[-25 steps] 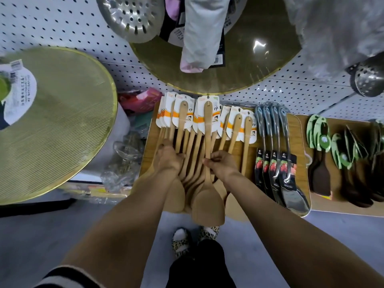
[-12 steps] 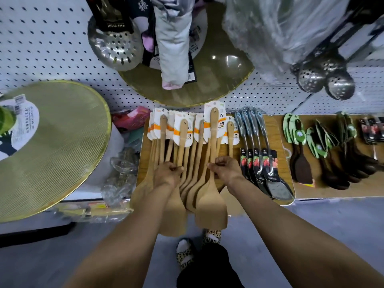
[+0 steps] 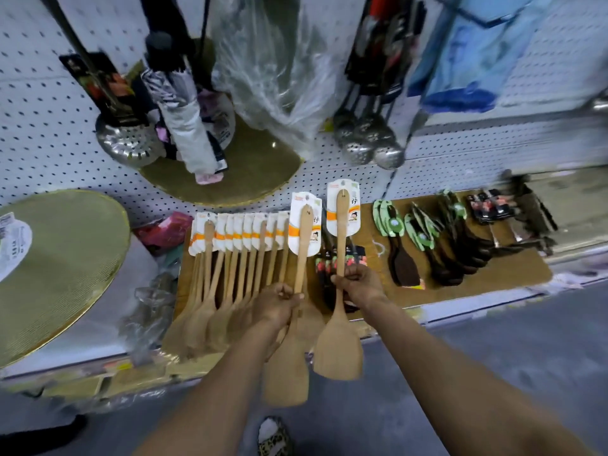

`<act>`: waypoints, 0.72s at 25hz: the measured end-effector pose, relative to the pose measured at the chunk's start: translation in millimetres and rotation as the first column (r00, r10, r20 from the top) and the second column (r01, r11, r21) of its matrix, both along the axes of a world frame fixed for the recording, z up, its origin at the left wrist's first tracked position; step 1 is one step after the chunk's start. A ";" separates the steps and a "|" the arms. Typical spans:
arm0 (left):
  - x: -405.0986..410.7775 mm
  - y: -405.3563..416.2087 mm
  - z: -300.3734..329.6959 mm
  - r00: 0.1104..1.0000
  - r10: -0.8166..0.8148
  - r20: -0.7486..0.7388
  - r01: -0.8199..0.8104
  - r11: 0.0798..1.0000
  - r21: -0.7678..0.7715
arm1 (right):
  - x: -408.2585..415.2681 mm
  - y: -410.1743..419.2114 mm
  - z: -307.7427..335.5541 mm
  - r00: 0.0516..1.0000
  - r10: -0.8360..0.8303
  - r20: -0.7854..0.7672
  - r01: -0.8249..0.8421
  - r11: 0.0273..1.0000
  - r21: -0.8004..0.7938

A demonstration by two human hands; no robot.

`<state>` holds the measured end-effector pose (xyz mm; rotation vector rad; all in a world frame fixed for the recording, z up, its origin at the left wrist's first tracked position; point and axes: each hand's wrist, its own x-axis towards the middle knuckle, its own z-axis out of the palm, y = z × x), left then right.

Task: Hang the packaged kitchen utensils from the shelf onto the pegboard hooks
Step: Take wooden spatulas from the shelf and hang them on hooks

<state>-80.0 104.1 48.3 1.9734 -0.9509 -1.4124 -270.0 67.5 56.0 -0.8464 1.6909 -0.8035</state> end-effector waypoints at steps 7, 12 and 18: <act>-197.5 30.6 63.7 0.986 -0.149 -0.072 0.132 0.971 -0.201 | -206.6 56.6 66.5 0.990 -0.120 0.076 0.132 0.974 -0.182; -366.8 33.9 120.4 0.945 -0.280 -0.169 0.212 0.919 -0.332 | -372.4 81.6 126.8 0.964 -0.235 0.120 0.264 0.890 -0.373; -528.1 26.6 182.8 0.878 -0.450 -0.164 0.320 0.805 -0.499 | -527.9 85.2 199.0 0.918 -0.349 0.191 0.396 0.764 -0.509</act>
